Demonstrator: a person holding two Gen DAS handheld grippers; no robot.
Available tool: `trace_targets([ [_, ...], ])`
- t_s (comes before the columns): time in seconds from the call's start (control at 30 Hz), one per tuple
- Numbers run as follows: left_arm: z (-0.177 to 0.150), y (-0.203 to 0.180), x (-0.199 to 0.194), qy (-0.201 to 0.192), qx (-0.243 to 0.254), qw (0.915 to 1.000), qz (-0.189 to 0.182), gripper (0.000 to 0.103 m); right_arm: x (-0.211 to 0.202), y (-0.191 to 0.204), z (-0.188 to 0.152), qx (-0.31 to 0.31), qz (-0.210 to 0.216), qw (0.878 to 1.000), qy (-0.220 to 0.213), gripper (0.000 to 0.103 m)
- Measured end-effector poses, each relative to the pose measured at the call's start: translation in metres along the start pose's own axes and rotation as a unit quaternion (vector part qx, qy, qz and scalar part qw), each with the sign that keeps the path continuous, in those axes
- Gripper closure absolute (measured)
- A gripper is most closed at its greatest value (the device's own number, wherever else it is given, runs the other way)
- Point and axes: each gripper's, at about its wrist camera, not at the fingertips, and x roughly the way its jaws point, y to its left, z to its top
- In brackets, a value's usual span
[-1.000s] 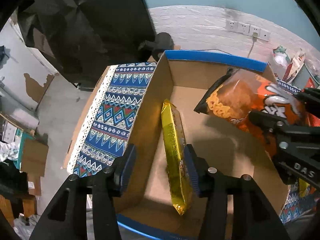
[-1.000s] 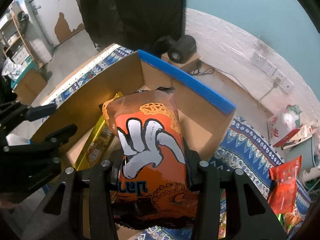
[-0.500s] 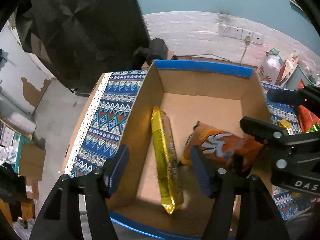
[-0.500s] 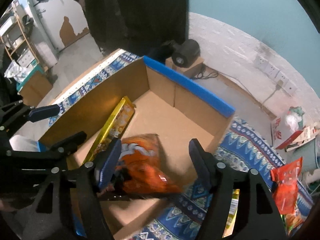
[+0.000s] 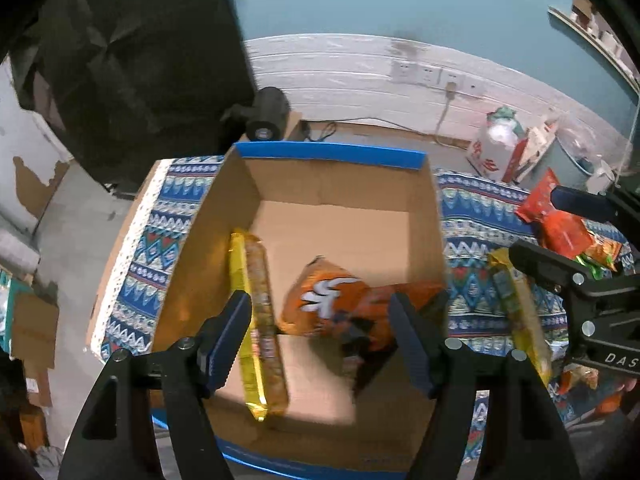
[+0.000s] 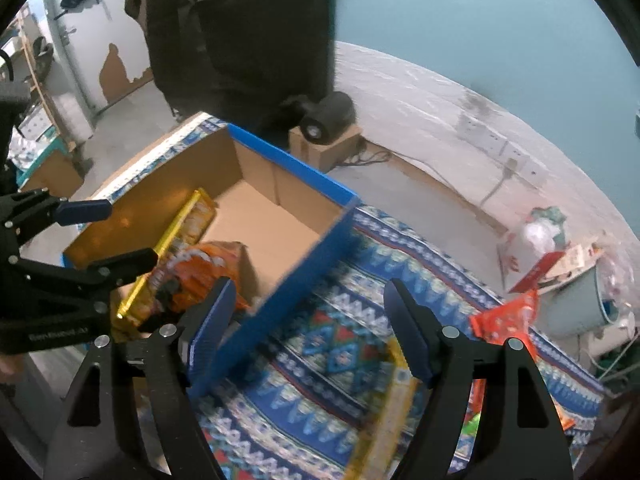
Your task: Organize snacks
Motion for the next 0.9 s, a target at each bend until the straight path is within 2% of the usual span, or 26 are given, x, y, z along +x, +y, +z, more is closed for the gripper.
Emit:
trace_targets([
  [0.47,0.006,-0.076,0.003,0.022,0.039,0.9975,-0.055,0.031,-0.037,-0.071,-0.051,0.032,-0.05,0.998,0.007,0.026],
  [0.9,0.018,-0.154,0.011,0.038,0.093,0.9922,-0.074,0.03,-0.068,-0.156,-0.103,0.091,-0.101,0.991,0.013,0.026],
])
